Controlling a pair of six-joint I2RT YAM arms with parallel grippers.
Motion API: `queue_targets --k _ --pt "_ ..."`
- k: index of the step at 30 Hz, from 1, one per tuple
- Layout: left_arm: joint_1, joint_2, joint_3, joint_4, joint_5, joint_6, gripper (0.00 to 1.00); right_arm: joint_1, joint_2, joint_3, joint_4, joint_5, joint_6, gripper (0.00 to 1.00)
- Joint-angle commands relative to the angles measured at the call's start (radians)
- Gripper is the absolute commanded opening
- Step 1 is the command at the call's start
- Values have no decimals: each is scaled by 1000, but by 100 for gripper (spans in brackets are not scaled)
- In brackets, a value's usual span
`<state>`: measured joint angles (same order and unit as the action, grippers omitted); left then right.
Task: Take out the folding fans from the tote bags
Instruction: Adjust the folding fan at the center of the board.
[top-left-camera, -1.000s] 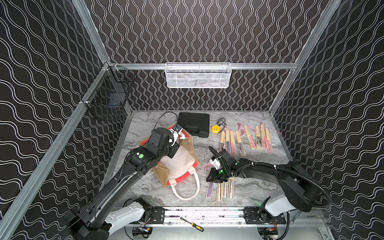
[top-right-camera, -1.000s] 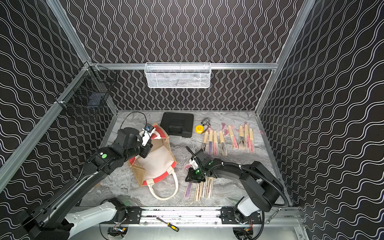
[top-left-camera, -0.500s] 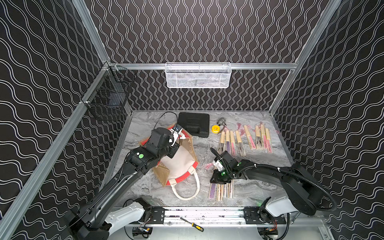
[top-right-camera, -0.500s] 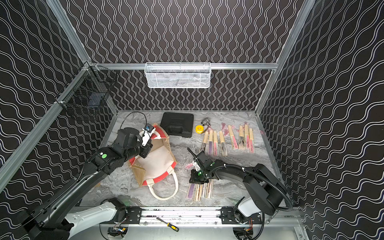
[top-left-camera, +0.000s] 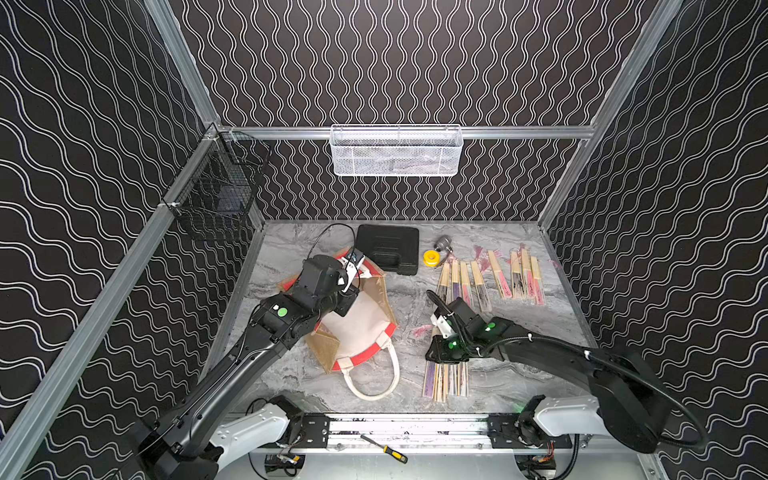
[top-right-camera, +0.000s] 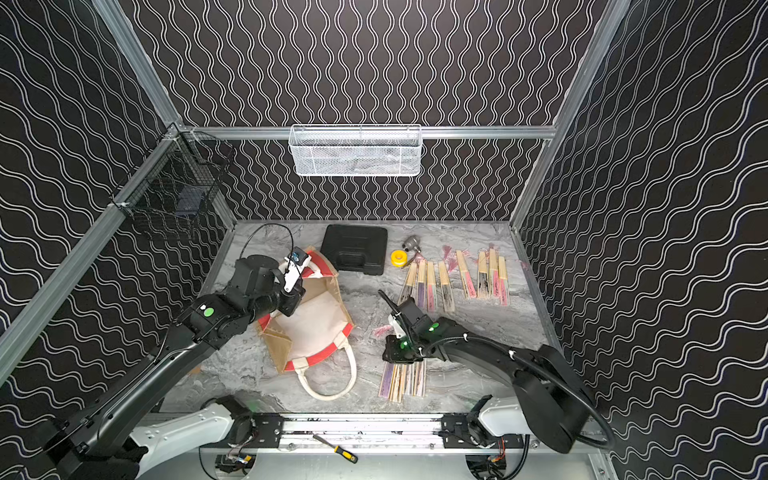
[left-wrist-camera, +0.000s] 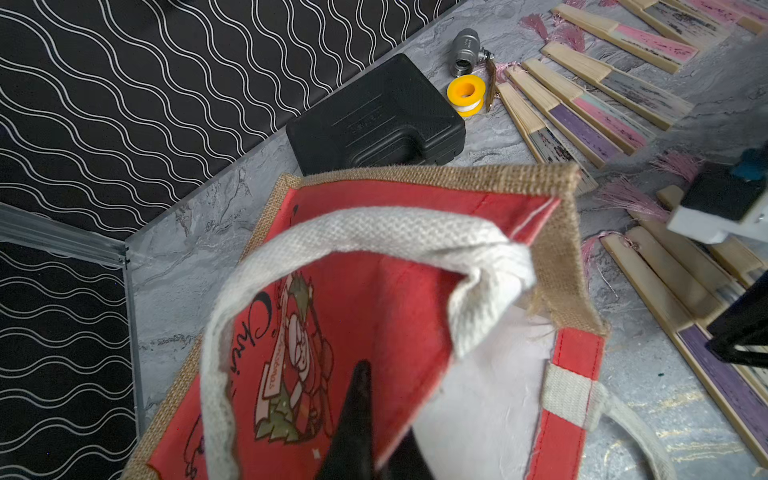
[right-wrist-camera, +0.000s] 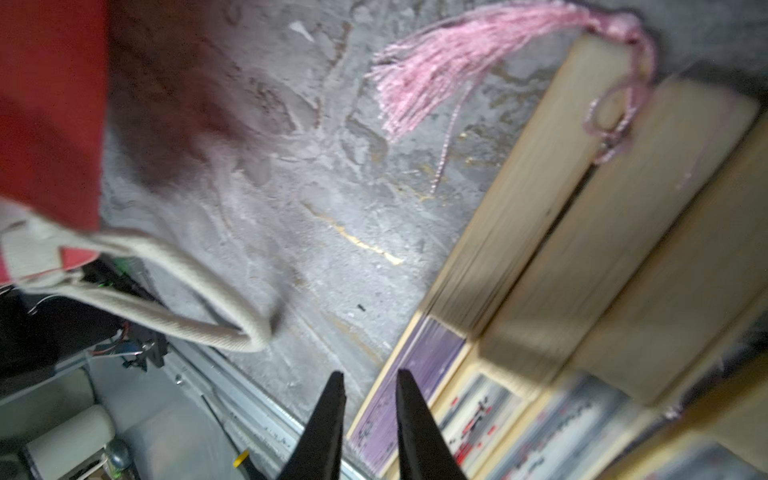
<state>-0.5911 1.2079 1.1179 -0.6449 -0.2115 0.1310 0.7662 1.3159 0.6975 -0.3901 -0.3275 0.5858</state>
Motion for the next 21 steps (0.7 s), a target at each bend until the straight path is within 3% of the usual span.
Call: queue_targets --k 1,6,9,21 --pt "1 6 -4 11 -1 -1 0 9 -29 5 -34 -58 -69 25" --pt "1 9 -4 10 3 -2 0 177 -40 36 -206 32 -177 25" --pt "1 13 -1 8 3 -2 0 260 -28 43 -256 74 -147 23" --pt "1 25 1 5 8 -2 0 431 -29 -53 -170 74 -54 19"
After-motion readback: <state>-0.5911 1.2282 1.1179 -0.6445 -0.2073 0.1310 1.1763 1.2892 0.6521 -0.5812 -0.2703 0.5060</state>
